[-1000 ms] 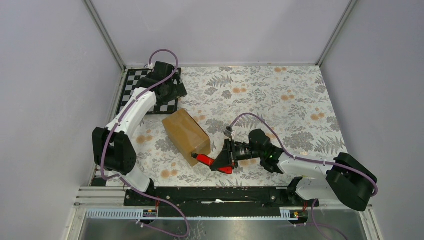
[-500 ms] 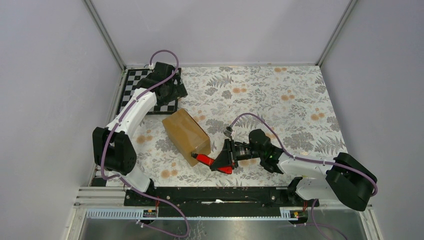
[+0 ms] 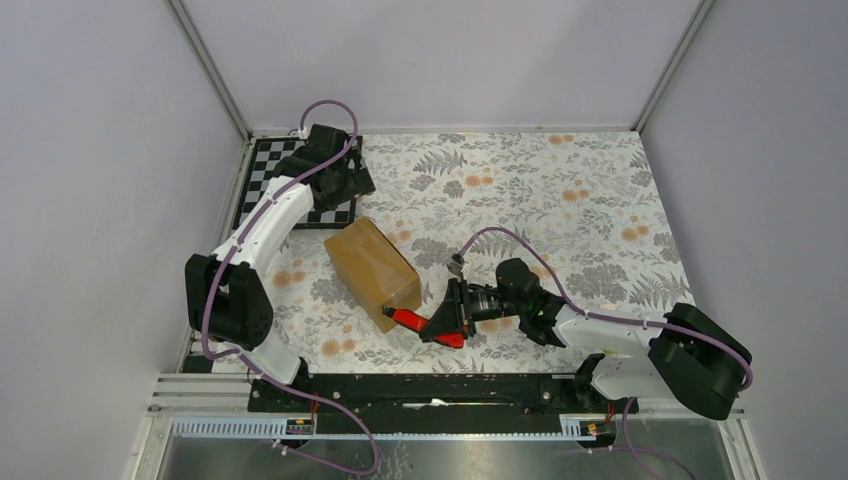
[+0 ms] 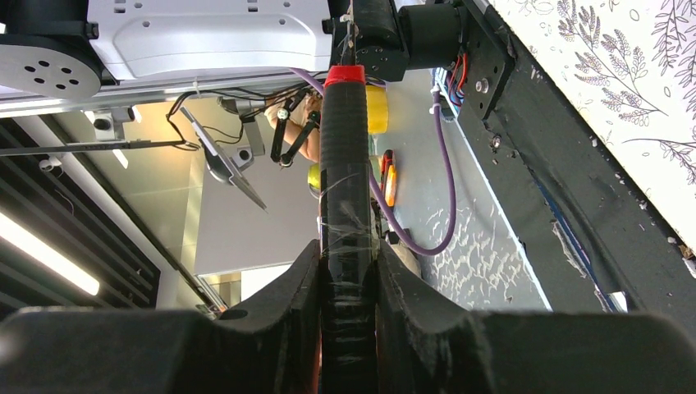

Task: Unpack the express box
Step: Cut the express box at the center of the board.

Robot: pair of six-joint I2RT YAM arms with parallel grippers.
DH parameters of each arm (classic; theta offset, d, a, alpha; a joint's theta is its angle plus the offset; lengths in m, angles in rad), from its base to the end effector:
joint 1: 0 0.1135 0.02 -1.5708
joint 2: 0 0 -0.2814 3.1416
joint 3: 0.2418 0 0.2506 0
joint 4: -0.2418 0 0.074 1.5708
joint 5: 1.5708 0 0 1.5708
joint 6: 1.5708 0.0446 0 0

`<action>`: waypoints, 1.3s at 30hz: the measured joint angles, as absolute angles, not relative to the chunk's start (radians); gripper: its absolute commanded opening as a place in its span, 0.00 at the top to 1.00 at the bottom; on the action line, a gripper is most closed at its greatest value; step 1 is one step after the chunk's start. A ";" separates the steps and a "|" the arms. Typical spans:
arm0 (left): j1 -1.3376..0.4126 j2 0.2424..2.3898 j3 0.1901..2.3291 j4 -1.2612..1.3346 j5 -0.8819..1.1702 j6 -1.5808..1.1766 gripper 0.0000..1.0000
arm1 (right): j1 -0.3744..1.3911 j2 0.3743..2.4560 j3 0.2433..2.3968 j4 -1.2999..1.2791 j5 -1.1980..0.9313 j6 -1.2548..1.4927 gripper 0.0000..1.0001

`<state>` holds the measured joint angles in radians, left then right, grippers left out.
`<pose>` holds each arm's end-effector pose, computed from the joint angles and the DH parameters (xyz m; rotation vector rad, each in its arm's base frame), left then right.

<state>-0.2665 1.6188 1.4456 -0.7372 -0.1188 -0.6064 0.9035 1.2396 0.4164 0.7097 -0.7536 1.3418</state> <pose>0.3449 -0.0887 0.3183 -0.4703 2.4412 -0.2262 0.1269 0.2104 0.2299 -0.2738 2.2646 2.0989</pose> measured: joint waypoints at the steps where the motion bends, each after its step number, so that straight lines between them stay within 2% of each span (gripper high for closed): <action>1: -0.266 1.619 1.446 -0.737 -0.119 -0.606 0.08 | 0.904 1.242 0.416 0.710 -0.753 1.342 1.00; 39: -0.266 1.619 1.446 -0.730 -0.107 -0.603 0.09 | 0.904 1.254 0.411 0.729 -0.749 1.362 1.00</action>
<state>-0.2665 1.6192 1.4456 -0.7296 -0.1074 -0.6025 0.9035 1.2541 0.4107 0.7288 -0.7494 1.3624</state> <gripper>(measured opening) 0.915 0.300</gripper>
